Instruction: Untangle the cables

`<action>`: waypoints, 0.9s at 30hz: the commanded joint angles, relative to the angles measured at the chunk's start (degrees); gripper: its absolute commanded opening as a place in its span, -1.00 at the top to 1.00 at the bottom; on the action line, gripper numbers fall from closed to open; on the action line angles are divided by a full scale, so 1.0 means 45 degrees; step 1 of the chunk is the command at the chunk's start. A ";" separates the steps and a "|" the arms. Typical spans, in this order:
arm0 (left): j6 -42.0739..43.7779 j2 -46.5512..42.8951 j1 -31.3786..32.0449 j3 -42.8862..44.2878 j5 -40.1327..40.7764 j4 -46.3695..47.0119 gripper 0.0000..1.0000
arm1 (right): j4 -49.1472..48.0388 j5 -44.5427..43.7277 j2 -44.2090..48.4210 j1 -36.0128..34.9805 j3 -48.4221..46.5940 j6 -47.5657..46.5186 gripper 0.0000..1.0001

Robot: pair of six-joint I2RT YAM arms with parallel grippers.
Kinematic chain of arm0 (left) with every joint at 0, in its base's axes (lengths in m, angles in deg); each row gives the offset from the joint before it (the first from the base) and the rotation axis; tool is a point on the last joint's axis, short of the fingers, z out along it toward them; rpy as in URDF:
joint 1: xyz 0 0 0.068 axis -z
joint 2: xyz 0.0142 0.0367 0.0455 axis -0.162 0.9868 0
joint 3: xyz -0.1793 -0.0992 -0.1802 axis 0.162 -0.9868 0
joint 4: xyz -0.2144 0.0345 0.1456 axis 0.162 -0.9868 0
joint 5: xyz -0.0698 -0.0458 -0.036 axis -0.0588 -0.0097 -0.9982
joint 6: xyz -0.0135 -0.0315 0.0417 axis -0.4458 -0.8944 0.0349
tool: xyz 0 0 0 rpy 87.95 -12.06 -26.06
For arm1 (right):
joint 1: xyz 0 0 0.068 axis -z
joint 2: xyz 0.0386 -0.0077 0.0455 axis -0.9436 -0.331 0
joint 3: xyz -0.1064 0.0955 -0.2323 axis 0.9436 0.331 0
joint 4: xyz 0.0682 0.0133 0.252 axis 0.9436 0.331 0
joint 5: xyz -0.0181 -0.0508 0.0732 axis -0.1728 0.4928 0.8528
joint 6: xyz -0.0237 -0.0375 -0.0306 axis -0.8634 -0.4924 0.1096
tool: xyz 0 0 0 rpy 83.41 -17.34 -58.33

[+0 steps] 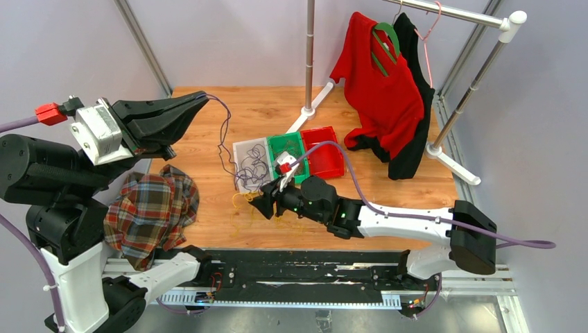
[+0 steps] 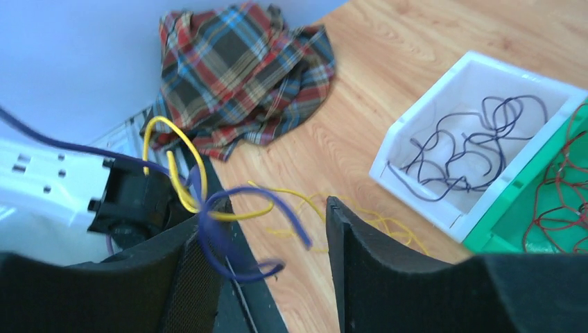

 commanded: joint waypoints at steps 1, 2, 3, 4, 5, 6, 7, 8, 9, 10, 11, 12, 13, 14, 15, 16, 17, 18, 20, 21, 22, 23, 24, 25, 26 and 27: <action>-0.0385 0.0047 -0.0029 0.0380 -0.0324 0.0145 0.99 | -0.2664 -0.1666 -0.0434 -0.0149 0.0415 0.0162 -0.03; -0.0494 0.0068 -0.0021 0.0438 -0.0332 0.0205 0.99 | -0.2845 -0.1741 -0.0582 -0.0145 0.0276 0.0141 0.03; -0.0581 0.0087 -0.0020 0.0482 -0.0345 0.0242 0.99 | -0.2887 -0.1753 -0.0727 -0.0145 0.0082 0.0131 0.14; -0.0601 0.0092 -0.0015 0.0504 -0.0337 0.0276 0.99 | -0.2902 -0.1662 -0.0877 -0.0144 -0.0118 0.0128 0.24; -0.0603 0.0073 -0.0029 0.0514 -0.0321 0.0275 0.99 | -0.2897 -0.1514 -0.1021 -0.0144 -0.0311 0.0103 0.33; -0.0577 0.0073 -0.0031 0.0516 -0.0300 0.0287 0.99 | -0.2801 -0.1400 -0.1141 -0.0144 -0.0521 0.0112 0.40; -0.0542 0.0059 -0.0026 0.0516 -0.0263 0.0264 0.99 | -0.2782 -0.1354 -0.1229 -0.0142 -0.0654 0.0123 0.44; -0.0482 0.0045 -0.0023 0.0516 -0.0263 0.0205 0.99 | -0.2801 -0.1356 -0.1265 -0.0144 -0.0703 0.0166 0.46; -0.0425 0.0028 -0.0027 0.0506 -0.0252 0.0166 0.99 | -0.2855 -0.1390 -0.1281 -0.0144 -0.0697 0.0227 0.46; -0.0377 0.0002 -0.0016 0.0480 -0.0230 0.0137 0.99 | -0.2927 -0.1399 -0.1291 -0.0144 -0.0679 0.0257 0.47; -0.0332 -0.0026 -0.0029 0.0445 -0.0203 0.0133 0.99 | -0.2958 -0.1417 -0.1307 -0.0144 -0.0674 0.0280 0.47; -0.0304 -0.0049 -0.0028 0.0422 -0.0179 0.0133 0.99 | -0.3011 -0.1422 -0.1328 -0.0144 -0.0674 0.0290 0.47; -0.0286 -0.0044 -0.0021 0.0419 -0.0187 0.0128 0.99 | -0.3028 -0.1484 -0.1372 -0.0144 -0.0664 0.0331 0.48; -0.0289 -0.0044 -0.0025 0.0418 -0.0180 0.0132 0.99 | -0.3020 -0.1614 -0.1414 -0.0144 -0.0689 0.0387 0.52; -0.0311 -0.0044 -0.0030 0.0428 -0.0194 0.0147 0.99 | -0.2943 -0.1788 -0.1459 -0.0144 -0.0717 0.0457 0.62; -0.0326 -0.0046 -0.0019 0.0451 -0.0208 0.0151 0.99 | -0.2853 -0.1949 -0.1498 -0.0144 -0.0747 0.0527 0.72; -0.0333 -0.0044 -0.0017 0.0502 -0.0193 0.0152 0.99 | -0.2871 -0.2053 -0.1497 -0.0127 -0.0729 0.0580 0.84; -0.0326 -0.0044 -0.0019 0.0529 -0.0191 0.0152 0.99 | -0.2912 -0.2151 -0.1479 -0.0125 -0.0656 0.0652 0.90; -0.0223 -0.0074 -0.0020 0.0595 -0.0157 0.0112 0.99 | -0.3039 -0.2323 -0.1355 -0.0110 -0.0348 0.0817 0.98; -0.0151 -0.0092 -0.0020 0.0611 -0.0140 0.0108 0.99 | -0.3024 -0.2397 -0.1266 -0.0079 -0.0189 0.0933 0.99; -0.0091 -0.0103 -0.0029 0.0638 -0.0116 0.0112 0.99 | -0.2970 -0.2511 -0.1177 -0.0041 -0.0015 0.1070 0.99; -0.0040 -0.0102 -0.0023 0.0675 -0.0086 0.0098 0.99 | -0.2895 -0.2670 -0.1058 0.0013 0.0202 0.1248 0.99; 0.0016 -0.0102 -0.0030 0.0746 -0.0060 0.0084 0.99 | -0.2876 -0.2797 -0.0945 0.0075 0.0456 0.1417 0.99; 0.0076 -0.0090 -0.0026 0.0818 -0.0042 0.0061 0.99 | -0.2864 -0.2957 -0.0812 0.0132 0.0723 0.1531 0.99; 0.0152 -0.0057 -0.0029 0.0895 -0.0008 0.0055 0.99 | -0.2831 -0.3155 -0.0697 0.0178 0.0998 0.1582 0.99; 0.0196 -0.0031 -0.0031 0.0973 0.0045 0.0037 0.99 | -0.2766 -0.3412 -0.0571 0.0228 0.1254 0.1664 0.99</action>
